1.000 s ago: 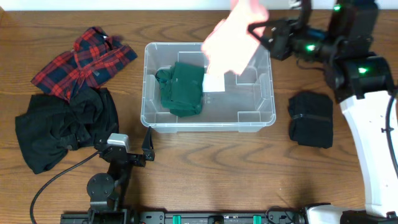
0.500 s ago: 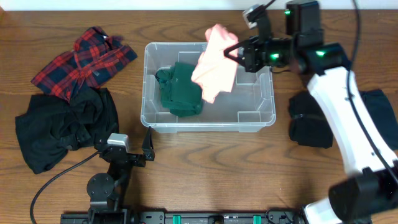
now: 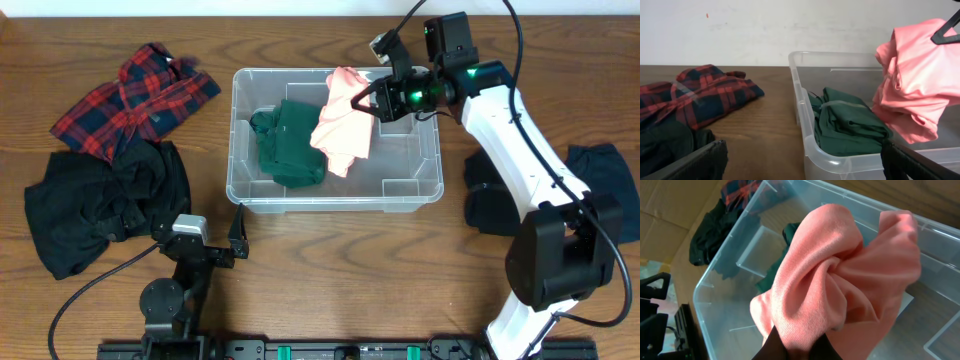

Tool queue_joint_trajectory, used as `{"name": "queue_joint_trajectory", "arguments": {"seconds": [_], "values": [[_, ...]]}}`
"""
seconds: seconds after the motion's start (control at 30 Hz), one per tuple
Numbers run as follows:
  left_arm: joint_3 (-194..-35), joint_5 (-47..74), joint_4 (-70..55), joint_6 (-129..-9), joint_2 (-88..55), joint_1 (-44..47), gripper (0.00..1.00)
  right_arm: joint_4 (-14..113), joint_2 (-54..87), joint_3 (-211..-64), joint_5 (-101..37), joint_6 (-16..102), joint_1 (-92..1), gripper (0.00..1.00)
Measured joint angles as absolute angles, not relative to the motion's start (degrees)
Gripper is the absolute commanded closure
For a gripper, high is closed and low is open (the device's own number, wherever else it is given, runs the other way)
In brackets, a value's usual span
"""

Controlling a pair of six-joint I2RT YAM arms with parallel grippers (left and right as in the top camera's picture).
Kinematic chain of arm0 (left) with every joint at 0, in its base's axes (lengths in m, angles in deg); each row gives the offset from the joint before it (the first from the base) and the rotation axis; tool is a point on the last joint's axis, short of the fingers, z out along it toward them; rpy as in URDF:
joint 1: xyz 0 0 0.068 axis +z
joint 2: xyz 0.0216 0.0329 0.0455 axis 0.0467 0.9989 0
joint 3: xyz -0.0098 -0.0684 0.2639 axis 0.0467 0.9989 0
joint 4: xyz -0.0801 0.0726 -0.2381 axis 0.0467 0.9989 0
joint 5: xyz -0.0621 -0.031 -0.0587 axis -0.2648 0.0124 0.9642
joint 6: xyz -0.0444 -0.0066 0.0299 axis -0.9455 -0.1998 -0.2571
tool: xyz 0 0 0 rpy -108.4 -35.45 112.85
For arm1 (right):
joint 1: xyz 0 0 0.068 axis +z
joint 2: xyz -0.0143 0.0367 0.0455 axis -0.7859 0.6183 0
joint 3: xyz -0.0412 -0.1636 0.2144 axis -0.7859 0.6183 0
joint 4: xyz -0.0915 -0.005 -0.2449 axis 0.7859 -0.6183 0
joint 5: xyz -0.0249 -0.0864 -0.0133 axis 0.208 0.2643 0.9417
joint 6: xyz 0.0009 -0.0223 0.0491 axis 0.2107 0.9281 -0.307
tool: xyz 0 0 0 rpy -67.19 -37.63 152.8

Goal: Pack container
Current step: 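Carry the pink shirt with the right gripper into the container, then release the pink shirt and push it down beside the green garment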

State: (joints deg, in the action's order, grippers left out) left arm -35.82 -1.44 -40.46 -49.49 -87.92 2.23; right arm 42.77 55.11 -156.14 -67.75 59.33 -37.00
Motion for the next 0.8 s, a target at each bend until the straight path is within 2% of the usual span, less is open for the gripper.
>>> {"name": "queue_joint_trajectory", "arguments": {"seconds": [0.13, 0.23, 0.37, 0.8], "values": [[-35.8, -1.4, -40.5, -49.5, -87.9, 2.2, 0.02, 42.8, 55.3, -156.1, -67.8, 59.5, -37.0, 0.97], [-35.8, -1.4, -40.5, -49.5, -87.9, 2.2, 0.02, 42.7, 55.3, -156.1, -67.6, 59.6, -37.0, 0.74], [-35.8, -1.4, -40.5, -49.5, -87.9, 2.2, 0.02, 42.1, 55.3, -156.1, -66.3, 60.0, -37.1, 0.63], [-35.8, -1.4, -40.5, -49.5, -87.9, 2.2, 0.02, 41.1, 55.3, -156.1, -63.2, 59.9, -44.3, 0.63]]}}
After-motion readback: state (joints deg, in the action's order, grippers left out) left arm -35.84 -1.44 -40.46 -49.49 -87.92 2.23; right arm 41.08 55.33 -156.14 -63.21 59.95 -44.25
